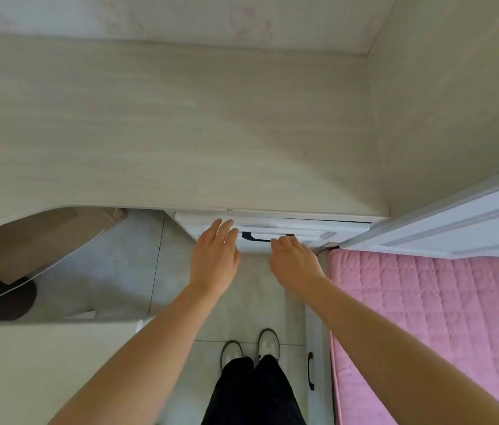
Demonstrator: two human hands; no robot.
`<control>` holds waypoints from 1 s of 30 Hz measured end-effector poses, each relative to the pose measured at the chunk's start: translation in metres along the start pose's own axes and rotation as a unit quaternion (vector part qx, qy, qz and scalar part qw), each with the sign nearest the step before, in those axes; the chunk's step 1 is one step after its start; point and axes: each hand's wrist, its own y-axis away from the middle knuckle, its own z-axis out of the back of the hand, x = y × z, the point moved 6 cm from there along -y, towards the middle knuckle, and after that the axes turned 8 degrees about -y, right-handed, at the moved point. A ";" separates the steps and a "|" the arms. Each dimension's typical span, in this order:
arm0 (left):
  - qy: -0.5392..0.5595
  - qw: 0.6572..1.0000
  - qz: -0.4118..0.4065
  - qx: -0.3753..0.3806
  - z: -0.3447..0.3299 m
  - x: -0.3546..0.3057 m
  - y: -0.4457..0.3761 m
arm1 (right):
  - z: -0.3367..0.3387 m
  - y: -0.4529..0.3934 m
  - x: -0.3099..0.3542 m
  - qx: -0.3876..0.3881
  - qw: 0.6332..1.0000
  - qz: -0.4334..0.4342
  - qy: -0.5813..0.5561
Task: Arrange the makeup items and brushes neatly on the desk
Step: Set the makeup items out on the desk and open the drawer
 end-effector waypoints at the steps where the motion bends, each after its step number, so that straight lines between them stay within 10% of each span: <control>1: -0.002 1.000 0.001 0.009 -0.005 0.001 -0.004 | -0.006 -0.006 -0.001 0.010 1.000 -0.002 -0.006; 30: -0.017 0.998 0.016 -0.059 -0.041 0.000 -0.015 | -0.056 -0.007 0.004 0.053 0.997 -0.032 -0.048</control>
